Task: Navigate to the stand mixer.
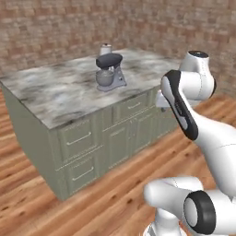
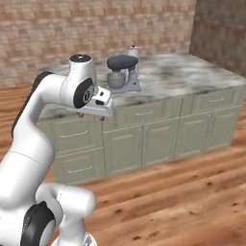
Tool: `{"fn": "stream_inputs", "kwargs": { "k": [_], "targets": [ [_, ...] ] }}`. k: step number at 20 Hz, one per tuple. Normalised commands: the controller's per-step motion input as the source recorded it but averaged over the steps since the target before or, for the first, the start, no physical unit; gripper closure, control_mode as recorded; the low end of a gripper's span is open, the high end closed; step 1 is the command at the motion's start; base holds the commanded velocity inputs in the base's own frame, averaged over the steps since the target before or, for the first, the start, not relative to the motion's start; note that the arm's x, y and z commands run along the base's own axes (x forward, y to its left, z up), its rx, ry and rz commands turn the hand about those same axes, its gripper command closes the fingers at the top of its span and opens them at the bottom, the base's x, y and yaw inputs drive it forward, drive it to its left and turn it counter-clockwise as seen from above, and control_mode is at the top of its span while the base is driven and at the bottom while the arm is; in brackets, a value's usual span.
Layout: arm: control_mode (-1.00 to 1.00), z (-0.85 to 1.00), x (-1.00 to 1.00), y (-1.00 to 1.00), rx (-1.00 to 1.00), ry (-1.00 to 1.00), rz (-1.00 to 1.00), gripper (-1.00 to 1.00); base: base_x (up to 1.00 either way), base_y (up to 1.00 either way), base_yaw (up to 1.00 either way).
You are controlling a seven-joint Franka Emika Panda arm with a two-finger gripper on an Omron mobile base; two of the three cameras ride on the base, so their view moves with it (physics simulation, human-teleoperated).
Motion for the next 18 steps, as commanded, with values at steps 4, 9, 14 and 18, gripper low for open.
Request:
{"fn": "stream_inputs", "kwargs": {
  "k": [4,9,14,18],
  "targets": [
    [1.00,0.00,0.00,0.00,0.00,0.00,0.00,-1.00,0.35,-0.35,0.72],
    [1.00,0.00,0.00,0.00,0.00,0.00,0.00,-1.00,0.66,-0.82,0.49],
    [1.00,0.00,0.00,0.00,0.00,0.00,0.00,-1.00,0.48,-1.00,0.20],
    [1.00,0.00,0.00,0.00,0.00,0.00,0.00,-1.00,0.88,-0.87,0.11]
  ]
}}
